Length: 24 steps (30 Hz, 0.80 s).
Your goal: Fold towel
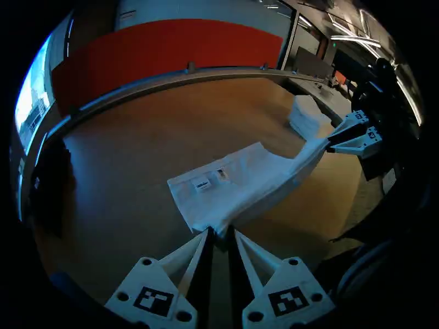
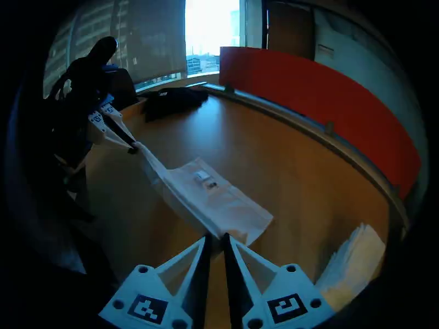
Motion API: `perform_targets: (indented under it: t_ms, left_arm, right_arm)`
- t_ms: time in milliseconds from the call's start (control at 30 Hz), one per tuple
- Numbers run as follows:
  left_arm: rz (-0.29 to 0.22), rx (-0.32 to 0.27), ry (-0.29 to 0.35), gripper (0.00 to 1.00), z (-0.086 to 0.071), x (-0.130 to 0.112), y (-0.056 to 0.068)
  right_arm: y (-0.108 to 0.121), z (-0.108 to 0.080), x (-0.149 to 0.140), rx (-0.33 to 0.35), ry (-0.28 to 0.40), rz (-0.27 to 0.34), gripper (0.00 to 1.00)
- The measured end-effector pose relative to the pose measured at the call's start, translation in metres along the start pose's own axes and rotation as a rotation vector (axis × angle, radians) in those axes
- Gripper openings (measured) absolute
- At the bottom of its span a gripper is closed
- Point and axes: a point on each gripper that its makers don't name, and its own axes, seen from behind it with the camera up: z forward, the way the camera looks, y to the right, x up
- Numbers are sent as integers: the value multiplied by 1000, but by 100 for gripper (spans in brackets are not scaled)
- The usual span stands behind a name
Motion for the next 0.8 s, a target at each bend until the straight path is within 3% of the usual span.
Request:
perform_targets:
  t_ms: [800]
  left_arm:
    - [-31, 25, -13, 17, 62, 8, -29]
  right_arm:
    - [43, 51, -25, -32, -66, 55, 16]
